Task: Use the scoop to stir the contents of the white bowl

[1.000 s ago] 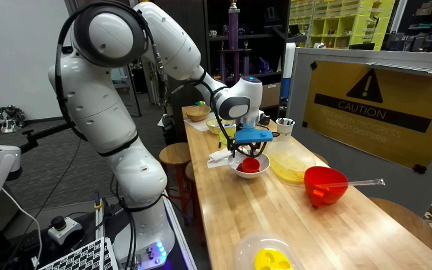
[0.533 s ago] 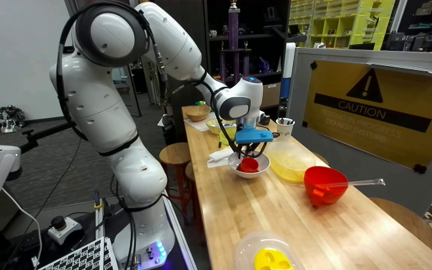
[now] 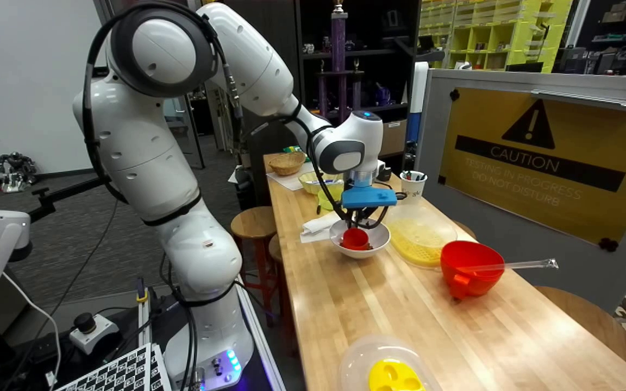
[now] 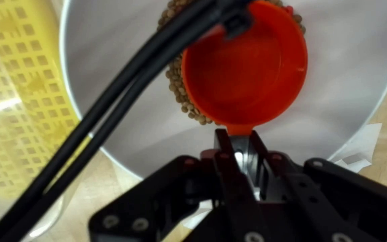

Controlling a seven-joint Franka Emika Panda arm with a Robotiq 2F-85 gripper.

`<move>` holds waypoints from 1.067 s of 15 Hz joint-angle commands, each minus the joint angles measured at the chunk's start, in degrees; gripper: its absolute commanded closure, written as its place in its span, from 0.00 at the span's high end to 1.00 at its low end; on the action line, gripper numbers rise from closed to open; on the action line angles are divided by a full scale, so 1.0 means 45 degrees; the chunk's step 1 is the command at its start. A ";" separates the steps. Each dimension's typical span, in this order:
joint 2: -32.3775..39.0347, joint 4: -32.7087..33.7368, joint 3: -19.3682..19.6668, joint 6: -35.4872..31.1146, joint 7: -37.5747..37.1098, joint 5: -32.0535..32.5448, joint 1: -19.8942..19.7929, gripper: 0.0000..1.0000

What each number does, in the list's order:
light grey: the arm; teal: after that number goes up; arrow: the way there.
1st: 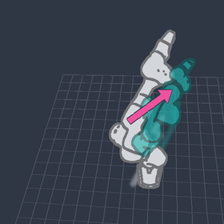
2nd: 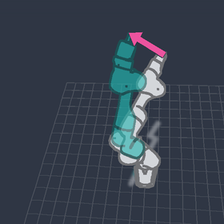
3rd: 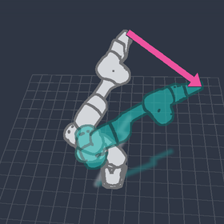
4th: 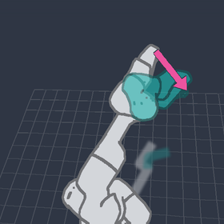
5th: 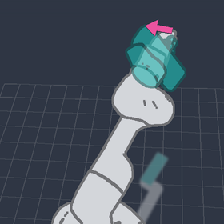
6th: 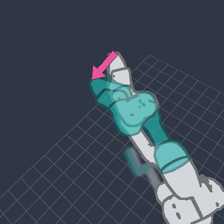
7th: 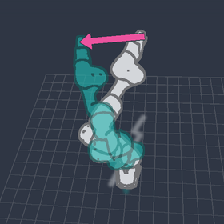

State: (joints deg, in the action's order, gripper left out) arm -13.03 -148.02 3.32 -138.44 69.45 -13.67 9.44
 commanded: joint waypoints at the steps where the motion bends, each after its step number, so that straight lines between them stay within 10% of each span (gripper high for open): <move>1: -0.0024 0.0197 0.0080 0.0239 0.0259 -0.0600 -0.0074 0.04; 16: -0.0255 0.0194 0.0663 0.0596 0.0194 -0.3708 -0.0423 0.04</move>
State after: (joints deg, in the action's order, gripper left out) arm -13.03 -146.89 5.76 -136.73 69.50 -27.41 8.11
